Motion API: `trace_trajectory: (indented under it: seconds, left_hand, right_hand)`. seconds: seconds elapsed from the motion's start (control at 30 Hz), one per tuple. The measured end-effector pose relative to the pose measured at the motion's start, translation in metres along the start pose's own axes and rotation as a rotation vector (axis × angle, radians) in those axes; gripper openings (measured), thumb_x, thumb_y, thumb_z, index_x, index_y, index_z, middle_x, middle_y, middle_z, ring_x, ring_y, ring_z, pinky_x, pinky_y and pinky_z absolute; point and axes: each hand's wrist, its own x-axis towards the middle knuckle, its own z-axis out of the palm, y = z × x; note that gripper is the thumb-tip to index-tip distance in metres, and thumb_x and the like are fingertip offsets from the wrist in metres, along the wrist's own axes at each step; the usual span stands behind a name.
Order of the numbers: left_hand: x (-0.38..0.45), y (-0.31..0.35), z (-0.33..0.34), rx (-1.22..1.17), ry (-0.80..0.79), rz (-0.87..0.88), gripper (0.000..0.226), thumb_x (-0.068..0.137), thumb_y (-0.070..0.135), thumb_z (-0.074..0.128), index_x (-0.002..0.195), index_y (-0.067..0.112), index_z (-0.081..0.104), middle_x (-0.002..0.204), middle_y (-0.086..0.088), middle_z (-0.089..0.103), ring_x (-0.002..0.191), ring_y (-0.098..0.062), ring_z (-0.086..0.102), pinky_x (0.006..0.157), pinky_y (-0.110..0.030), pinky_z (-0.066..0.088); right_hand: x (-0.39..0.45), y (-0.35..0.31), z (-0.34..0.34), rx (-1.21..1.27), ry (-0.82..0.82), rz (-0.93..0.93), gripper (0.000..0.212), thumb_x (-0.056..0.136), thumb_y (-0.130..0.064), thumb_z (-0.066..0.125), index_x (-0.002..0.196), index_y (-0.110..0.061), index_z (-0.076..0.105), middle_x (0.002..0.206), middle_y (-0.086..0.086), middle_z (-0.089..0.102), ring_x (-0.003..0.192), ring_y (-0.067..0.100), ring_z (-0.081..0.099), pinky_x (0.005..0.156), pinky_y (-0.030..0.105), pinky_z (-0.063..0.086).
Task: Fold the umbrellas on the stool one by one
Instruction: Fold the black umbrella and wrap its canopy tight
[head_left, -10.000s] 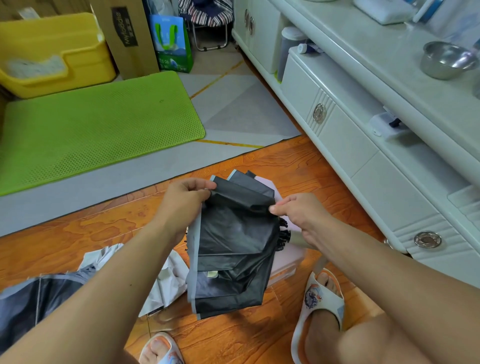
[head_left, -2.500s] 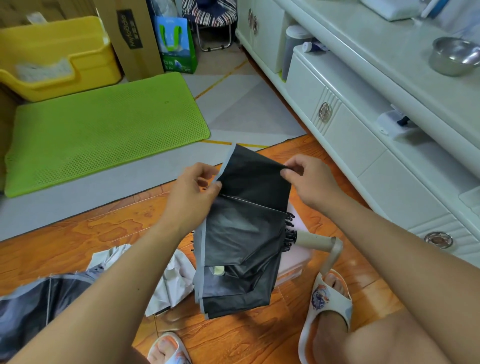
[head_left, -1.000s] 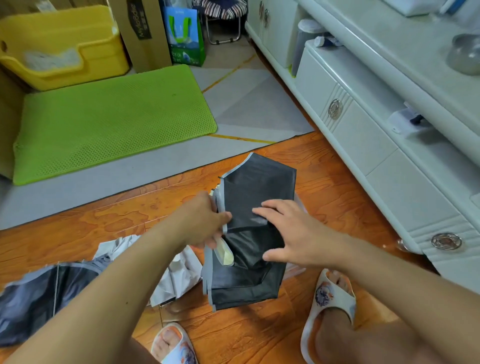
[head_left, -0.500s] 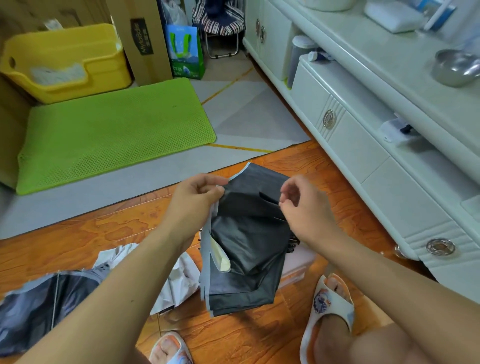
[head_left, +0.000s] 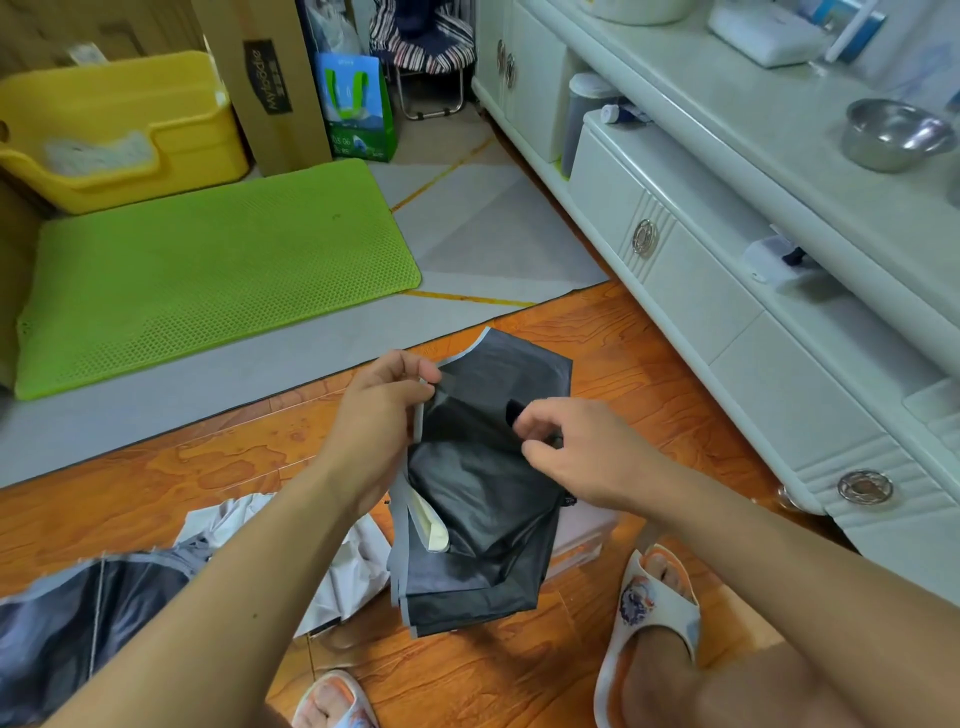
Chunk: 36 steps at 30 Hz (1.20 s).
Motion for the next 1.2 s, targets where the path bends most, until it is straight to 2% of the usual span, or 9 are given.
trace_trajectory:
  seconds: [0.17, 0.27, 0.37, 0.43, 0.5, 0.63, 0.77, 1.03, 1.2]
  left_hand:
    - [-0.006, -0.002, -0.004, 0.091, -0.065, 0.007, 0.02, 0.081, 0.0, 0.055, 0.08, 0.017, 0.064, 0.079, -0.013, 0.047, 0.065, -0.021, 0.042, 0.059, -0.031, 0.034]
    - [-0.01, -0.003, -0.003, 0.117, -0.1, 0.001, 0.02, 0.074, 0.007, 0.056, 0.077, 0.022, 0.069, 0.088, -0.013, 0.047, 0.074, -0.029, 0.033, 0.063, -0.035, 0.027]
    - [-0.011, -0.002, -0.003, 0.138, -0.044, 0.017, 0.02, 0.076, 0.005, 0.057, 0.077, 0.021, 0.069, 0.084, -0.014, 0.049, 0.073, -0.03, 0.038, 0.068, -0.038, 0.031]
    - [-0.01, -0.004, -0.006, 0.152, 0.011, 0.028, 0.025, 0.085, -0.004, 0.056, 0.078, 0.018, 0.067, 0.08, -0.013, 0.052, 0.068, -0.026, 0.048, 0.069, -0.037, 0.039]
    - [-0.008, -0.005, -0.008, 0.141, 0.034, 0.027, 0.029, 0.091, -0.012, 0.051, 0.08, 0.013, 0.064, 0.076, -0.011, 0.054, 0.065, -0.021, 0.054, 0.066, -0.034, 0.045]
    - [-0.008, -0.007, -0.005, 0.148, 0.048, 0.039, 0.027, 0.092, -0.012, 0.051, 0.083, 0.01, 0.063, 0.071, -0.007, 0.053, 0.062, -0.018, 0.052, 0.064, -0.03, 0.045]
    - [-0.006, -0.006, -0.008, 0.135, 0.045, 0.047, 0.03, 0.093, -0.012, 0.051, 0.081, 0.013, 0.064, 0.073, -0.008, 0.052, 0.066, -0.021, 0.049, 0.067, -0.033, 0.043]
    - [-0.005, -0.002, -0.01, 0.135, 0.074, 0.043, 0.031, 0.092, -0.012, 0.05, 0.08, 0.013, 0.064, 0.081, -0.013, 0.059, 0.07, -0.023, 0.053, 0.07, -0.036, 0.043]
    - [-0.007, -0.002, -0.009, 0.145, 0.027, 0.038, 0.03, 0.093, -0.011, 0.051, 0.083, 0.012, 0.066, 0.074, -0.006, 0.057, 0.071, -0.021, 0.054, 0.073, -0.036, 0.045]
  right_hand:
    - [0.007, 0.001, 0.006, -0.013, -0.057, 0.108, 0.033, 0.094, -0.044, 0.057, 0.121, -0.031, 0.069, 0.111, -0.001, 0.057, 0.109, 0.022, 0.052, 0.089, 0.035, 0.046]
    - [0.008, -0.002, 0.01, -0.012, -0.047, 0.113, 0.013, 0.093, -0.044, 0.062, 0.092, -0.034, 0.069, 0.106, -0.001, 0.062, 0.113, 0.027, 0.049, 0.088, 0.034, 0.038]
    - [0.004, -0.011, 0.009, 0.001, 0.082, 0.06, 0.01, 0.093, -0.029, 0.069, 0.085, -0.028, 0.063, 0.103, -0.002, 0.066, 0.103, 0.02, 0.054, 0.081, 0.033, 0.039]
    - [0.002, -0.013, 0.008, 0.073, 0.148, 0.103, 0.014, 0.09, -0.027, 0.074, 0.083, -0.023, 0.063, 0.093, -0.007, 0.066, 0.09, 0.016, 0.06, 0.07, 0.031, 0.044]
    - [0.001, -0.013, 0.006, 0.131, 0.193, 0.141, 0.017, 0.088, -0.025, 0.077, 0.082, -0.019, 0.062, 0.091, -0.008, 0.065, 0.084, 0.013, 0.061, 0.067, 0.027, 0.045]
    - [0.0, -0.01, 0.003, 0.131, 0.166, 0.2, 0.015, 0.093, -0.026, 0.07, 0.089, -0.019, 0.057, 0.091, -0.005, 0.065, 0.083, 0.013, 0.061, 0.069, 0.031, 0.048]
    - [-0.002, -0.006, 0.001, 0.204, 0.116, 0.186, 0.022, 0.092, -0.013, 0.07, 0.099, -0.023, 0.052, 0.094, -0.007, 0.066, 0.088, 0.008, 0.064, 0.071, 0.026, 0.05]
    - [-0.003, -0.001, -0.002, 0.265, 0.322, 0.15, 0.032, 0.085, -0.007, 0.077, 0.098, -0.024, 0.054, 0.082, -0.001, 0.063, 0.071, 0.01, 0.057, 0.062, 0.018, 0.039]
    - [-0.003, 0.008, 0.001, 0.201, 0.122, 0.208, 0.038, 0.081, -0.012, 0.082, 0.108, -0.024, 0.058, 0.102, -0.005, 0.062, 0.093, 0.013, 0.061, 0.081, 0.031, 0.053]
